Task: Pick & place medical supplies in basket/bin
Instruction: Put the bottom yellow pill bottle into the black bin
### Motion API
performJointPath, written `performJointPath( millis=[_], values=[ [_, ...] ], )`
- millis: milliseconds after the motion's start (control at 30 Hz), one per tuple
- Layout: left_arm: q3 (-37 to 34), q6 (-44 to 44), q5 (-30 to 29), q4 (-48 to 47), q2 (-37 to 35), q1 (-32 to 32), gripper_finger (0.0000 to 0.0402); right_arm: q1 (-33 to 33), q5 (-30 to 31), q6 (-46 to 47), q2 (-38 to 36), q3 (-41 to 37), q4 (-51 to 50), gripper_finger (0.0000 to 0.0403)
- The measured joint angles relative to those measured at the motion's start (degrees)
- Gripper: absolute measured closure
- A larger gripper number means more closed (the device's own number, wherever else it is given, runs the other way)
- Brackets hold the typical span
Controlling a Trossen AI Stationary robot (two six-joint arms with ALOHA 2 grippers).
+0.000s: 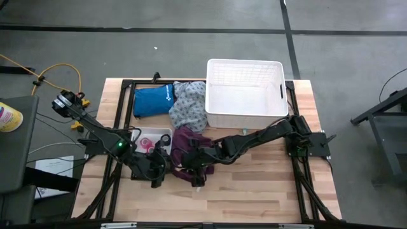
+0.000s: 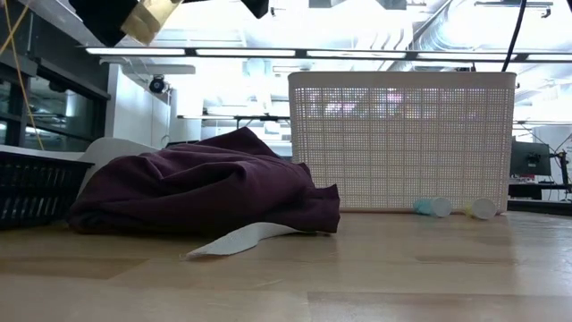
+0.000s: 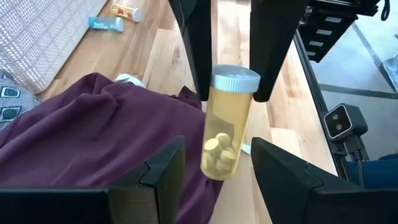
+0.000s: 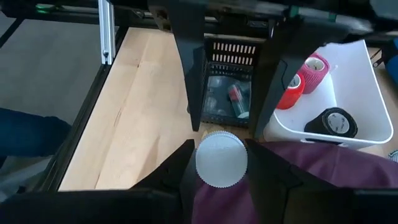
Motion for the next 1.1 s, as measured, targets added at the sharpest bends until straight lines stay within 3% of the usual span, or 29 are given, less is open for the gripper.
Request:
performJointPath(
  millis=[700,1100],
  values=[
    [0.0,-0.1,0.0,0.1,0.0,0.0,0.0227,0.0,0.1,-1.7,0.0,0.0,5.1,0.0296],
    [0.1,-0.2,0.5,0.1,0.0,0.0,0.0286,0.0,0.2,-1.7,0.0,0.0,5.1,0.0296]
  ],
)
